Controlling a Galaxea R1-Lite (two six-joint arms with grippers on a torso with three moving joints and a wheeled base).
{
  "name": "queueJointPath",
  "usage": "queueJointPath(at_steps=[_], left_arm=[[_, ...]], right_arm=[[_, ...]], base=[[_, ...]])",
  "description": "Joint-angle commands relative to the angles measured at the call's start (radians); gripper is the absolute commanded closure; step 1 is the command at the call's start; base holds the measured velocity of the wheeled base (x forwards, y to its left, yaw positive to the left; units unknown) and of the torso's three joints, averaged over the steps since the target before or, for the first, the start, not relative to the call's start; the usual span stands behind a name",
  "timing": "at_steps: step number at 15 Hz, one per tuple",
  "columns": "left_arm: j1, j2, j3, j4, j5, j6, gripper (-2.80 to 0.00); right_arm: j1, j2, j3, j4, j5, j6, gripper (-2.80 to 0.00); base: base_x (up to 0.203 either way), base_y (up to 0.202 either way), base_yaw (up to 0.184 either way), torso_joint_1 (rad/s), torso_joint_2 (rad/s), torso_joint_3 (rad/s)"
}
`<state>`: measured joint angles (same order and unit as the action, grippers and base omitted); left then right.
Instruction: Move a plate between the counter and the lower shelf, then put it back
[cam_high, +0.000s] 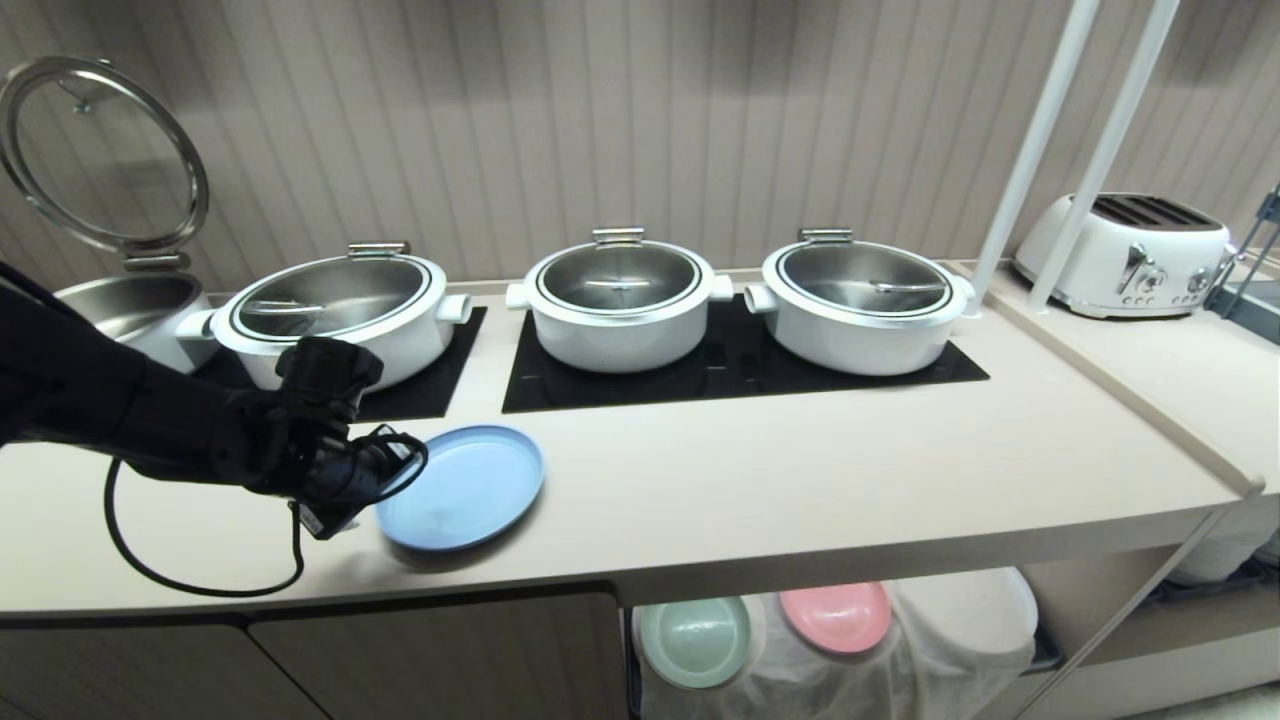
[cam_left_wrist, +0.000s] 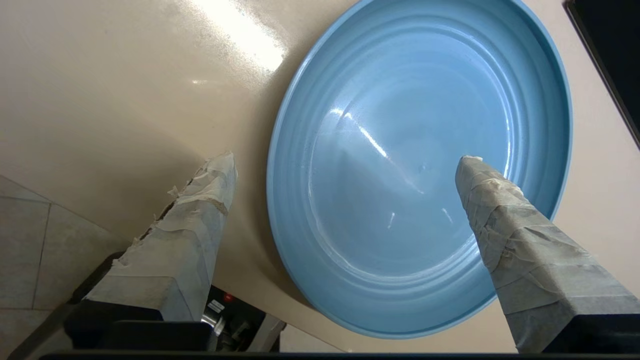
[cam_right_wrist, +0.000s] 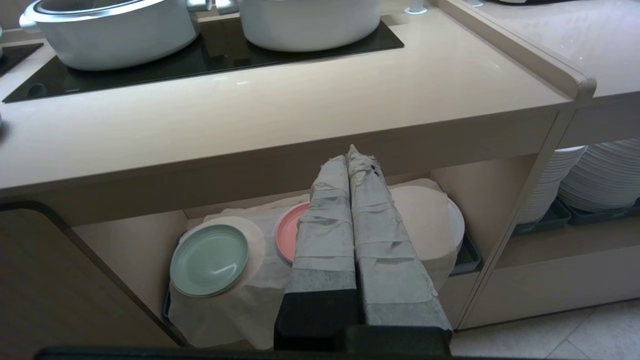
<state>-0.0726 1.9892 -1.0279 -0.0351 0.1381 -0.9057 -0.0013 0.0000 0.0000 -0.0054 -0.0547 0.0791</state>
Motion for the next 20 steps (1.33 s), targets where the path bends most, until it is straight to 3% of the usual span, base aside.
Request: queueJointPath(at_steps=[1, 8, 9, 20], left_arm=[[-0.001, -0.020, 0.006, 0.000, 0.002, -0.005, -2.80], [-0.004, -0.078, 0.026, 0.003, 0.002, -0.004, -2.80], [-0.004, -0.092, 0.035, 0.003, 0.002, -0.004, 0.00], [0.007, -0.257, 0.155, 0.011, 0.003, 0.009, 0.00]], right_arm=[[0.000, 0.000, 0.000, -0.001, -0.001, 0.001, 0.00], [0.000, 0.000, 0.000, -0.001, -0.001, 0.001, 0.00], [0.000, 0.000, 0.000, -0.001, -0.001, 0.001, 0.00], [0.000, 0.000, 0.000, -0.001, -0.001, 0.001, 0.00]], base=[[0.000, 0.000, 0.000, 0.000, 0.00, 0.000], [0.000, 0.000, 0.000, 0.000, 0.00, 0.000], [0.000, 0.000, 0.000, 0.000, 0.00, 0.000], [0.000, 0.000, 0.000, 0.000, 0.00, 0.000]])
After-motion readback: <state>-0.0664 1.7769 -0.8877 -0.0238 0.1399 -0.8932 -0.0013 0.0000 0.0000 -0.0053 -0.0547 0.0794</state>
